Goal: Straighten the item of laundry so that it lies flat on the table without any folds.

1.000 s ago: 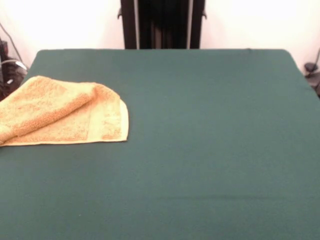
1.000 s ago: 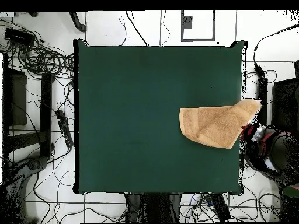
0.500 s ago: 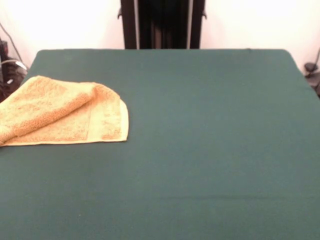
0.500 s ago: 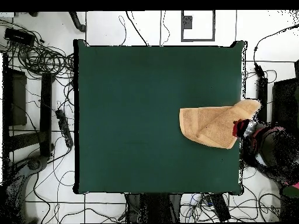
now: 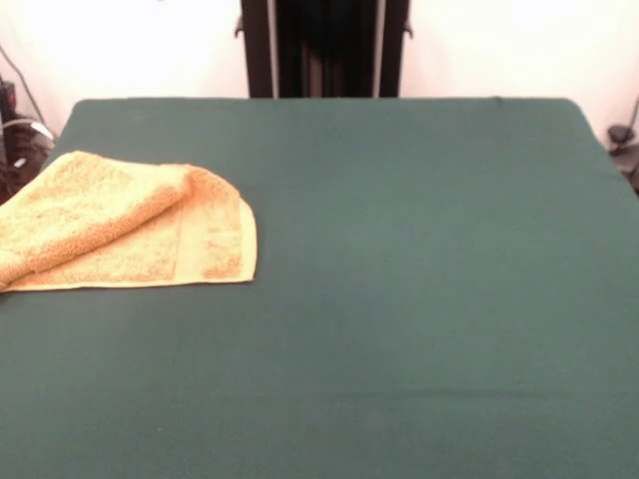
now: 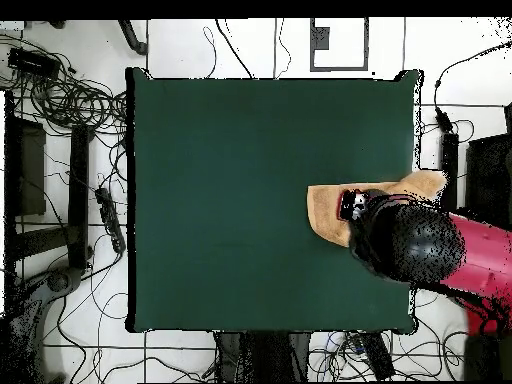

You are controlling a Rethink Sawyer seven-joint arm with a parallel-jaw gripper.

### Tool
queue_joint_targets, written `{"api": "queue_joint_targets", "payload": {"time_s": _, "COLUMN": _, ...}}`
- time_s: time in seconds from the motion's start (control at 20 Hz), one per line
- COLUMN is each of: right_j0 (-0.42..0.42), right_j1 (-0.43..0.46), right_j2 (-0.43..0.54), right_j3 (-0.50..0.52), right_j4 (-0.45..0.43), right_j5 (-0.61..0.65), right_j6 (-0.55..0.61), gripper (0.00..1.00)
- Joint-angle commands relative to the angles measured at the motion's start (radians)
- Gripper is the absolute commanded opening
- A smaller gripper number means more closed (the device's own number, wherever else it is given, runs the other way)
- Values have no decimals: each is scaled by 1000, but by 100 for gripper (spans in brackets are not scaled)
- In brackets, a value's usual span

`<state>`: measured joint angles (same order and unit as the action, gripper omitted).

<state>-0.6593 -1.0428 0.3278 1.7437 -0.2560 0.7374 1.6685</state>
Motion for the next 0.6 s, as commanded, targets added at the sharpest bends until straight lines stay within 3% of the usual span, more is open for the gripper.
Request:
{"api": "queue_joint_targets", "payload": {"time_s": 0.05, "right_j0": 139, "right_j1": 106, "right_j2": 41, "right_j3": 54, "right_j4": -11, "right_j5": 8, "right_j6": 101, "gripper": 100}}
{"api": "queue_joint_targets", "payload": {"time_s": 0.6, "right_j0": 205, "right_j1": 293, "right_j2": 2, "right_j3": -56, "right_j4": -22, "right_j5": -78, "right_j6": 106, "gripper": 100}}
